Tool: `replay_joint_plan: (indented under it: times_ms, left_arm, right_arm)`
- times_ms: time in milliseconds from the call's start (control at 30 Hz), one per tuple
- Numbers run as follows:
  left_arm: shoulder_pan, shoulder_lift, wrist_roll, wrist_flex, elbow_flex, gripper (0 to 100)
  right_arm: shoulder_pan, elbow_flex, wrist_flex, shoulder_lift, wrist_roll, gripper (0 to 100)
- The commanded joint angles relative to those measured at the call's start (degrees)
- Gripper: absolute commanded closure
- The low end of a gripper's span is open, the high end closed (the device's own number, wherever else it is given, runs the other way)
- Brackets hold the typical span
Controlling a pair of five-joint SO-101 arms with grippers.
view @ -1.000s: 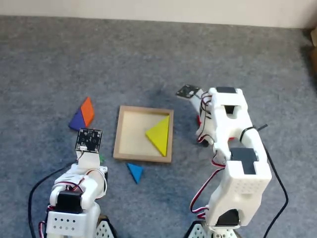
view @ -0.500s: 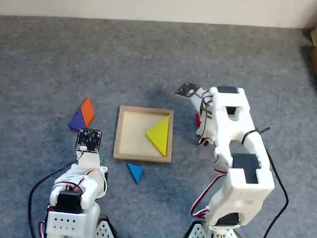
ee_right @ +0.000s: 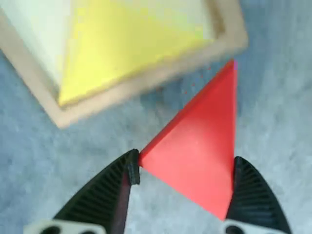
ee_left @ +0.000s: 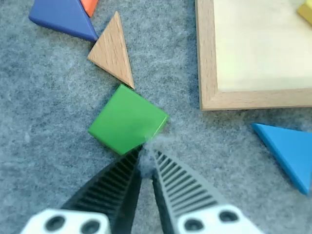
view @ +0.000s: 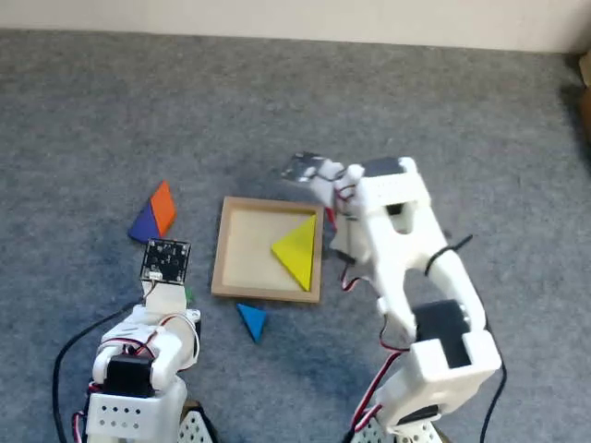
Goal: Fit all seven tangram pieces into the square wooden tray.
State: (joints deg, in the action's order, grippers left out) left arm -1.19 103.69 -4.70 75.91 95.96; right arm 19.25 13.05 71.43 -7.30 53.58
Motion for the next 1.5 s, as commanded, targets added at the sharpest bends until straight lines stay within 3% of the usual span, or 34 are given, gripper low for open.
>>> replay_joint_plan:
  times_ms: [0,233,633,833,900,1033,1267,1467]
  left_arm:
    - [0.04,0.48,-0.26,0.35,1.19,100]
    - [0.04,0.48,-0.26,0.35,1.19,100]
    - [0.04,0.48,-0.26,0.35,1.19,100]
    - [0.04,0.48,-0.26,0.35,1.19,100]
    - [0.04,0.48,-0.26,0.35,1.19,100]
    - [0.04,0.48,-0.26,0.35,1.19,100]
    - [0.04,0.48,-0.26,0.35,1.19,100]
    - [0.04,0.48,-0.26,0.35,1.19,100]
  right_arm:
    - [5.32,-0.57,-5.93,3.56,0.18,78.5]
    - [11.21,-0.4,-16.92,3.38,0.18,78.5]
    - [17.45,-1.01,-18.07,-4.7,-5.54,77.6]
    - [17.98,-1.01,-18.07,-4.53,-5.8,59.1]
    - [18.07,-1.01,-18.07,-4.53,-5.8,58.2]
    - [17.8,-4.26,-17.54,-4.44,-5.89,62.2]
    - [15.08,-14.37,-6.99,-1.36,-6.42,82.7]
    - [11.47,-16.04,-6.11,0.84,-18.2,90.6]
